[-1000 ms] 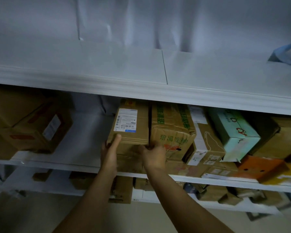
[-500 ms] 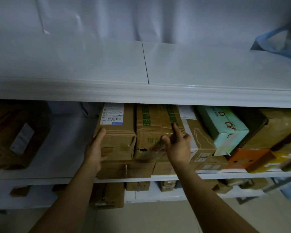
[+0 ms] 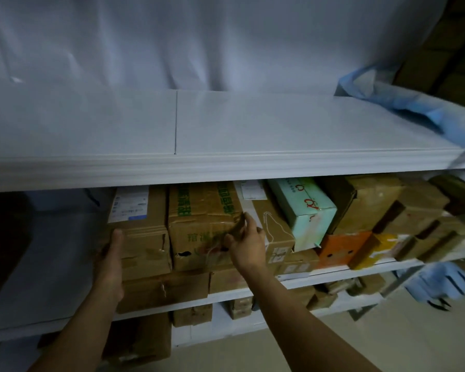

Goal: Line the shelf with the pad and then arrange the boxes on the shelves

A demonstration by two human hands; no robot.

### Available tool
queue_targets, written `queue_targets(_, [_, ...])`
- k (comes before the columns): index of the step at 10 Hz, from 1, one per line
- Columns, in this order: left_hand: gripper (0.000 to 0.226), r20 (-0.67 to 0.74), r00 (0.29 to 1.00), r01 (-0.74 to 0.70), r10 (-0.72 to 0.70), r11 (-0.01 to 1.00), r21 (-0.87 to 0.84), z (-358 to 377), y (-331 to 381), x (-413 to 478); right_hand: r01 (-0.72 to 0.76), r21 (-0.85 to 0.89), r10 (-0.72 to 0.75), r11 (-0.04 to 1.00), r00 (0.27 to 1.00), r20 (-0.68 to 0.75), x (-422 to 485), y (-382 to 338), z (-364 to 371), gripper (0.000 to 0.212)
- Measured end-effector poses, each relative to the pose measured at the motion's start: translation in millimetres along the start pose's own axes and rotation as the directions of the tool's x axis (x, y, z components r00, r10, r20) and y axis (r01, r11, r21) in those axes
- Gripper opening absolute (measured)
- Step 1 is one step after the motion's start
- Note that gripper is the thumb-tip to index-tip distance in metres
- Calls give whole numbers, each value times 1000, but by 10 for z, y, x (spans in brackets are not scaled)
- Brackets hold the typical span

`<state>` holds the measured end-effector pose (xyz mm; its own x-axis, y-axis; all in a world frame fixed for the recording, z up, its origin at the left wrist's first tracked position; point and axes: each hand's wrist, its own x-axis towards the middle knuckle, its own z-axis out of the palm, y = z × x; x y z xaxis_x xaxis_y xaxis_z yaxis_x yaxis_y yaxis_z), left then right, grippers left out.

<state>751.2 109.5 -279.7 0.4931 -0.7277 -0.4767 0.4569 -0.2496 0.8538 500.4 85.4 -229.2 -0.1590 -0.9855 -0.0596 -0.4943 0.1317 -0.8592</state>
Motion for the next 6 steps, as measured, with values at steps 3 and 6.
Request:
queue_targets(3, [57, -217, 973, -93, 82, 995, -41, 839, -375, -650, 8, 21, -9, 1000, 999, 53, 39, 372, -1038, 40])
queue_targets(6, [11, -138, 987, -78, 77, 997, -8, 2220, -905, -1721, 15, 156, -50, 988, 972, 228, 124, 763, -2476, 25])
